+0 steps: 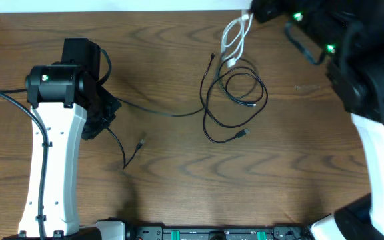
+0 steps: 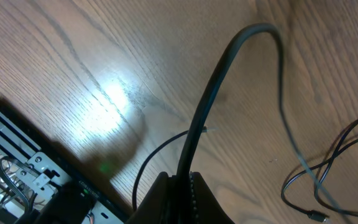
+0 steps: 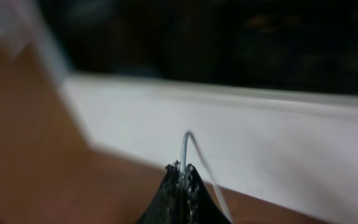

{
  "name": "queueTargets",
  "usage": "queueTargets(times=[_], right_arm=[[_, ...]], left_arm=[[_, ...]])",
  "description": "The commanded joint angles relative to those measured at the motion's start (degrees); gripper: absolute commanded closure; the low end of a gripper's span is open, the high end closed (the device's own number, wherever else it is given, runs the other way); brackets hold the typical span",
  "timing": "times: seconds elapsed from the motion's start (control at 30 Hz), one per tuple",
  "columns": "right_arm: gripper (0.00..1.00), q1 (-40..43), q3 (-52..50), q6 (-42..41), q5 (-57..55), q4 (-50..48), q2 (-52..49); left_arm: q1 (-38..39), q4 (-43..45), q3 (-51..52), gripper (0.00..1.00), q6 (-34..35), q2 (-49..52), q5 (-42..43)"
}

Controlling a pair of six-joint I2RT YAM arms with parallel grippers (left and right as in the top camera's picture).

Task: Untangle cables
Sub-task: 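Lift the white cable upward with the right gripper, pulling it free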

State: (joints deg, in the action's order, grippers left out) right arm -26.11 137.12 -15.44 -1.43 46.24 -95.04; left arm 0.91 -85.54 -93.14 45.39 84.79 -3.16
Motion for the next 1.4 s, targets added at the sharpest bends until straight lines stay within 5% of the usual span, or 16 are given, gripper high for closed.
queueTargets(times=[0.0, 0.23, 0.4, 0.6, 0.9, 1.23, 1.37], right_arm=[[0.98, 0.3, 0.5, -12.2, -23.2, 0.2, 5.1], [0.98, 0.3, 0.3, -10.2, -47.5, 9.9, 3.4], [0.99, 0.3, 0.3, -8.8, -41.0, 13.0, 0.7], [0.98, 0.3, 0.5, -5.2, -19.1, 2.8, 1.2], [0.98, 0.3, 4.2, -5.1, -24.4, -13.5, 8.0], [0.98, 0.3, 4.2, -5.0, -44.6, -12.4, 10.0], [0.98, 0.3, 4.2, -5.1, -39.6, -5.2, 8.2]], left_arm=[[-0.2, -0.3, 0.2, 0.92, 0.1, -0.5, -0.9], [-0.2, -0.3, 0.2, 0.92, 0.1, -0.5, -0.9], [-0.2, -0.4, 0.2, 0.92, 0.1, -0.5, -0.9], [-0.2, -0.5, 0.2, 0.92, 0.1, -0.5, -0.9], [-0.2, -0.1, 0.2, 0.92, 0.2, -0.5, -0.9], [-0.2, 0.2, 0.3, 0.92, 0.2, -0.5, -0.9], [-0.2, 1.2, 0.3, 0.73, -5.1, -0.6, 4.9]])
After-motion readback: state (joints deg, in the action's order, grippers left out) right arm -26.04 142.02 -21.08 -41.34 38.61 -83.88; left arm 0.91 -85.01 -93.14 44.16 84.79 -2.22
